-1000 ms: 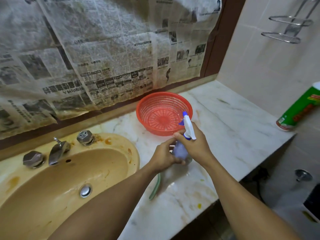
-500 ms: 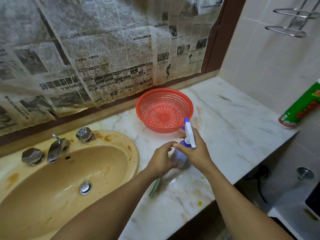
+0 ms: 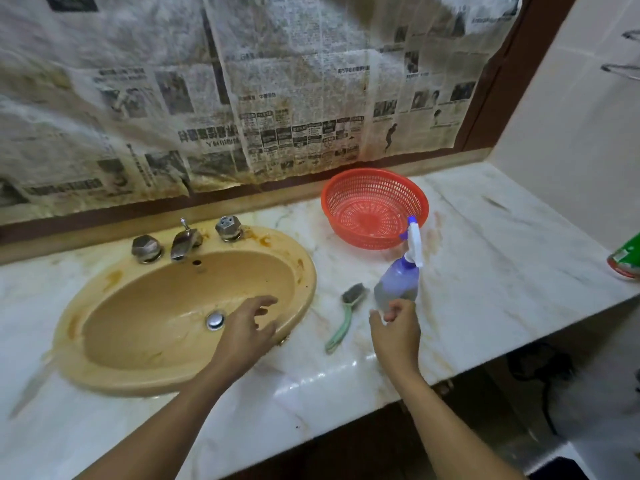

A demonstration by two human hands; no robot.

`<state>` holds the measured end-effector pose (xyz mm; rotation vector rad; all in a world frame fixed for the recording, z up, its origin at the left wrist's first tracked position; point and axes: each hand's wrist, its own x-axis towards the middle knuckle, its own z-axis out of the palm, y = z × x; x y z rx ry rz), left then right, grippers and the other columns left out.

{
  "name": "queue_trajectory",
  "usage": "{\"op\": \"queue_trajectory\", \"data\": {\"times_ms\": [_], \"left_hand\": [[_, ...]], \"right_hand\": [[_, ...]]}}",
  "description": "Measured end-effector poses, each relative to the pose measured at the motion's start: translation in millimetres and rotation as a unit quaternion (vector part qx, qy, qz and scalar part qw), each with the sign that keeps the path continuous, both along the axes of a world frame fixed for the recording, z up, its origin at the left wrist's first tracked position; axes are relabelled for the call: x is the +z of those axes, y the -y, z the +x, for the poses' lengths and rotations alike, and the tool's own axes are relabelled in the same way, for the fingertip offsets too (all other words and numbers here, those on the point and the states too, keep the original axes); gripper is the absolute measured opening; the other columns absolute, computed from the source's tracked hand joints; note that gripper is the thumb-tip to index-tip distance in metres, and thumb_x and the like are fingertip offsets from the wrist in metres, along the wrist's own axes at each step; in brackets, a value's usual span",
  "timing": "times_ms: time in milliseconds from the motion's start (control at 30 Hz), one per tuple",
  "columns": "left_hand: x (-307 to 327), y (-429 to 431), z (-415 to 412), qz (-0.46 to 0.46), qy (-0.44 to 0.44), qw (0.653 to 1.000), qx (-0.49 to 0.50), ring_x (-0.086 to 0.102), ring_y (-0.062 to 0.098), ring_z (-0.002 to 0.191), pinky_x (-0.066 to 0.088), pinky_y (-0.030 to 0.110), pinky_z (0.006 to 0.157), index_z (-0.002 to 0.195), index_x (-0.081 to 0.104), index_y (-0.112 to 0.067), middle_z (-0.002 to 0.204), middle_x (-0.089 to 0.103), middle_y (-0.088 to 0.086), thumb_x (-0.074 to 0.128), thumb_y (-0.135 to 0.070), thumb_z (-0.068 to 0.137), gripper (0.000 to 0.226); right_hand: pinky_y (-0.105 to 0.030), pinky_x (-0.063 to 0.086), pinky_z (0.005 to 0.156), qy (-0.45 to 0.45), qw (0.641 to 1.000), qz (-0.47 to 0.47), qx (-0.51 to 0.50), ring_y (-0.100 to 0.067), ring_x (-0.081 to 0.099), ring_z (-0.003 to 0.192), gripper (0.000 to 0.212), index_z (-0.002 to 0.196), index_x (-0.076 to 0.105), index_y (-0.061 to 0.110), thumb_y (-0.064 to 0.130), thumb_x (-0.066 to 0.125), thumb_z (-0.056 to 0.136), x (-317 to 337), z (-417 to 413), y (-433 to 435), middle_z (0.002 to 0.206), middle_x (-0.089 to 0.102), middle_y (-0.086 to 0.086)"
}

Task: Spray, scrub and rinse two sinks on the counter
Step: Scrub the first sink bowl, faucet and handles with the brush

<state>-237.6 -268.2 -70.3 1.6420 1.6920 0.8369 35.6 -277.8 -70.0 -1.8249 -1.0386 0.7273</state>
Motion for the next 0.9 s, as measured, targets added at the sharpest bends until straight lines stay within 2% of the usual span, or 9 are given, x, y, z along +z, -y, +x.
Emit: {"op": "queue_trajectory", "data": {"times_ms": [100, 200, 267, 367, 500, 600, 700, 767, 900], "left_hand": [[-2, 21, -24, -0.013, -0.016, 1.000, 0.012, 0.059, 0.004, 0.114, 0.048, 0.025, 0.086, 0.127, 0.063, -0.033, 0.124, 0.058, -0.021, 0.072, -0.017, 0.092, 0.039], [-3, 33, -48, -0.022, -0.050, 0.998, 0.008, 0.057, 0.008, 0.116, 0.046, 0.027, 0.088, 0.126, 0.062, -0.035, 0.128, 0.057, -0.015, 0.071, -0.016, 0.092, 0.039], [-3, 37, -65, -0.023, -0.080, 0.997, -0.003, 0.057, 0.009, 0.116, 0.045, 0.027, 0.090, 0.124, 0.062, -0.035, 0.132, 0.057, -0.012, 0.073, -0.016, 0.091, 0.039], [-6, 40, -92, -0.027, -0.111, 0.993, -0.003, 0.055, 0.014, 0.128, 0.043, 0.030, 0.104, 0.125, 0.063, -0.030, 0.142, 0.056, -0.008, 0.076, -0.019, 0.091, 0.038], [-16, 40, -133, -0.065, -0.166, 0.984, -0.028, 0.054, 0.013, 0.126, 0.042, 0.028, 0.101, 0.132, 0.060, -0.032, 0.138, 0.054, -0.012, 0.074, -0.030, 0.091, 0.042], [-20, 39, -164, -0.083, -0.198, 0.975, -0.052, 0.055, 0.014, 0.124, 0.044, 0.033, 0.102, 0.132, 0.061, -0.033, 0.135, 0.055, -0.012, 0.073, -0.040, 0.090, 0.044], [-21, 38, -190, -0.096, -0.195, 0.974, -0.061, 0.059, 0.013, 0.117, 0.047, 0.036, 0.101, 0.127, 0.064, -0.034, 0.127, 0.058, -0.013, 0.066, -0.065, 0.081, 0.056], [-24, 37, -205, -0.100, -0.192, 0.973, -0.077, 0.059, 0.010, 0.115, 0.048, 0.036, 0.101, 0.125, 0.065, -0.038, 0.125, 0.058, -0.015, 0.058, -0.076, 0.076, 0.063], [-25, 35, -234, -0.084, -0.209, 0.969, -0.103, 0.058, 0.009, 0.117, 0.046, 0.034, 0.101, 0.126, 0.065, -0.038, 0.127, 0.059, -0.015, 0.067, -0.070, 0.082, 0.054]], "right_hand": [[-0.022, 0.041, 0.065, 0.027, 0.993, -0.059, 0.100, -0.022, 0.061, 0.088, 0.028, 0.110, 0.050, 0.018, 0.021, 0.072, 0.092, 2, -18, -15, 0.092, 0.058, -0.001], [-0.029, 0.044, 0.074, 0.105, 0.974, -0.121, 0.159, -0.023, 0.062, 0.093, 0.027, 0.106, 0.047, 0.022, 0.026, 0.069, 0.092, -5, -32, -33, 0.100, 0.059, 0.000], [-0.033, 0.050, 0.079, 0.143, 0.965, -0.162, 0.151, -0.024, 0.064, 0.096, 0.025, 0.108, 0.048, 0.024, 0.030, 0.066, 0.091, -11, -41, -42, 0.105, 0.062, -0.001], [-0.035, 0.051, 0.078, 0.168, 0.956, -0.221, 0.095, -0.027, 0.065, 0.096, 0.038, 0.124, 0.050, 0.017, 0.029, 0.063, 0.090, -14, -52, -54, 0.113, 0.065, -0.006], [-0.040, 0.051, 0.086, 0.200, 0.942, -0.263, 0.053, -0.035, 0.063, 0.111, 0.040, 0.127, 0.051, 0.008, 0.019, 0.062, 0.090, -21, -65, -58, 0.124, 0.062, -0.014], [-0.036, 0.048, 0.080, 0.225, 0.941, -0.245, 0.056, -0.035, 0.062, 0.109, 0.028, 0.119, 0.060, 0.009, 0.016, 0.058, 0.092, -26, -80, -55, 0.119, 0.063, -0.014], [-0.036, 0.053, 0.081, 0.217, 0.958, -0.165, 0.084, -0.032, 0.064, 0.101, 0.020, 0.108, 0.070, 0.014, 0.022, 0.061, 0.092, -25, -102, -55, 0.110, 0.067, -0.011], [-0.034, 0.050, 0.082, 0.202, 0.965, -0.114, 0.119, -0.028, 0.063, 0.098, 0.018, 0.107, 0.070, 0.017, 0.025, 0.064, 0.093, -19, -121, -54, 0.107, 0.067, -0.008], [-0.036, 0.049, 0.076, 0.172, 0.969, -0.051, 0.169, -0.025, 0.059, 0.086, 0.017, 0.109, 0.065, 0.019, 0.015, 0.061, 0.092, 6, -161, -55, 0.090, 0.066, -0.003]]}}
